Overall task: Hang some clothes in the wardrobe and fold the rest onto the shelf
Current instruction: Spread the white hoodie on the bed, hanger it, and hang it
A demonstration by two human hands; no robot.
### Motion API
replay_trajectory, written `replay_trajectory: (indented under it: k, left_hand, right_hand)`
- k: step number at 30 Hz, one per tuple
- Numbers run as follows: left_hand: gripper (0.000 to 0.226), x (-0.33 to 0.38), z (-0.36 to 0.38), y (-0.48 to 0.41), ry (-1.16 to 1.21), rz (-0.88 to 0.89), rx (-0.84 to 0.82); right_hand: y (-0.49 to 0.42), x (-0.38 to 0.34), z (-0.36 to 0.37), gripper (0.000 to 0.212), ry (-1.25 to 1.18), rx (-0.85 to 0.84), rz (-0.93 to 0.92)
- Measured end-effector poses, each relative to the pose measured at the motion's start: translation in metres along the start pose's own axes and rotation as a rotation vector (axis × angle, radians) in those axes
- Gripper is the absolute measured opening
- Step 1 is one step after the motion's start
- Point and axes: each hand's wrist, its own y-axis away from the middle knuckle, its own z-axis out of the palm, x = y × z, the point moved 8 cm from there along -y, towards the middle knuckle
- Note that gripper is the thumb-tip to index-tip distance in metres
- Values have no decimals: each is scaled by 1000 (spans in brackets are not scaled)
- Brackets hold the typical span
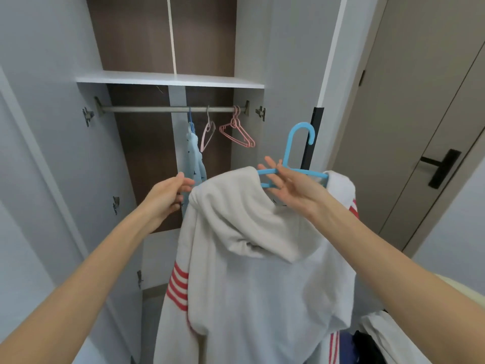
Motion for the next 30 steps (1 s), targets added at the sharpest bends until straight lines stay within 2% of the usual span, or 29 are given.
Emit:
replay_trajectory:
  k: [2,4,11,18,23,26,28,30]
  left_hand:
    - [35,8,-10,1,65,49,88]
    - [35,15,-5,7,67,110,102]
    - [26,17,57,18,171,61,-119]
    - [23,22,98,8,614,32,-327]
    - [50,11,114,14,788,-94,-534]
    - [65,4,122,21,777,-50,-636]
    - [57,2,127,25,680,-33,-578]
    - [51,1,117,20,460,-9,-339]
  right_hand:
    - [-1,-11,9,16,-27,-1,-39]
    - [-1,-21,17,14,-39,-11,-69]
    - [10,-49,30,18,-60,-43,-130]
    - [22,-58,5,24,-123,3,-146]
    - [24,-62,-22,21,-197,93,-172]
    - [23,-59,-32,30,-232,118,-172]
    - [22,-56,-37,32,-239,137,-169]
    - [21,-52,-43,35,-234,167,-166]
